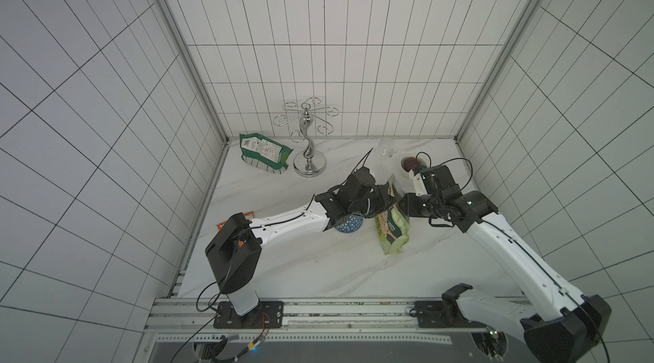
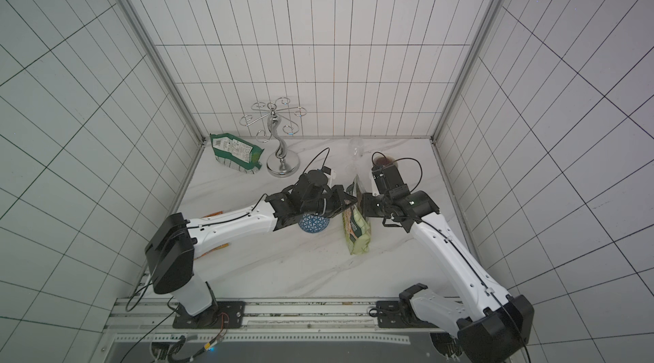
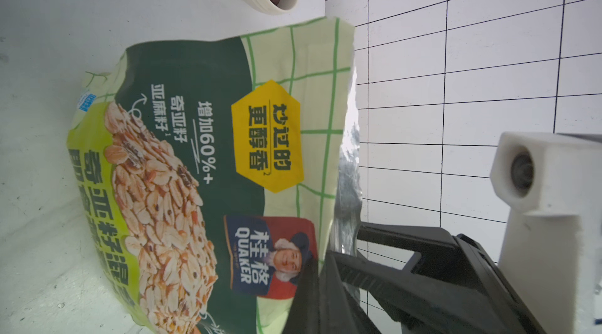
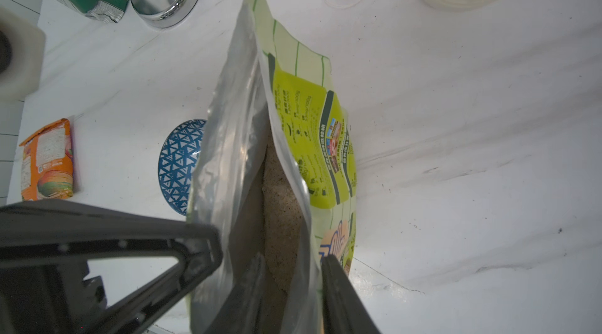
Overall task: Pour the oats into the breakfast bowl
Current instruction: Open the oats bag at the center of the board.
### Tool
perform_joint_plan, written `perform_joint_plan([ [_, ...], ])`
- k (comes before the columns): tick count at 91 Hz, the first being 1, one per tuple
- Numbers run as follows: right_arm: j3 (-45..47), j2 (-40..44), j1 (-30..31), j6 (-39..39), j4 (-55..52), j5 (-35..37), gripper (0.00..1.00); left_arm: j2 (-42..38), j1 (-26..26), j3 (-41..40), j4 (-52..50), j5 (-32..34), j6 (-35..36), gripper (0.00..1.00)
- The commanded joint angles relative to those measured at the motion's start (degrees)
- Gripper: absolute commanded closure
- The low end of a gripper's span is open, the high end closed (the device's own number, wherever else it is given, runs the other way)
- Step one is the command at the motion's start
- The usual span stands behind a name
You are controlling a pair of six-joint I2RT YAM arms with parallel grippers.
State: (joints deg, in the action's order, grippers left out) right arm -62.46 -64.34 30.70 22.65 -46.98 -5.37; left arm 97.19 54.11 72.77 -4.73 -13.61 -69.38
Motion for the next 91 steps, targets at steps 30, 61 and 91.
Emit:
perform_joint_plan([
  [30, -4.6, -5.1, -0.2, -2.9, -2.7, 15.6, 1.00, 0.6, -1.0, 10.1, -9.0, 0.0, 4.5, 1.00],
  [61, -10.8, -9.5, -3.0, -5.2, 1.7, 22.5, 1.00, 4.7, -3.8, 19.5, -19.1, 2.3, 11.3, 1.00],
  [91, -8.4, -11.3, -8.8, -4.2, 9.3, 13.5, 1.00, 7.5, -5.5, 22.1, -22.2, 3.8, 14.0, 1.00],
])
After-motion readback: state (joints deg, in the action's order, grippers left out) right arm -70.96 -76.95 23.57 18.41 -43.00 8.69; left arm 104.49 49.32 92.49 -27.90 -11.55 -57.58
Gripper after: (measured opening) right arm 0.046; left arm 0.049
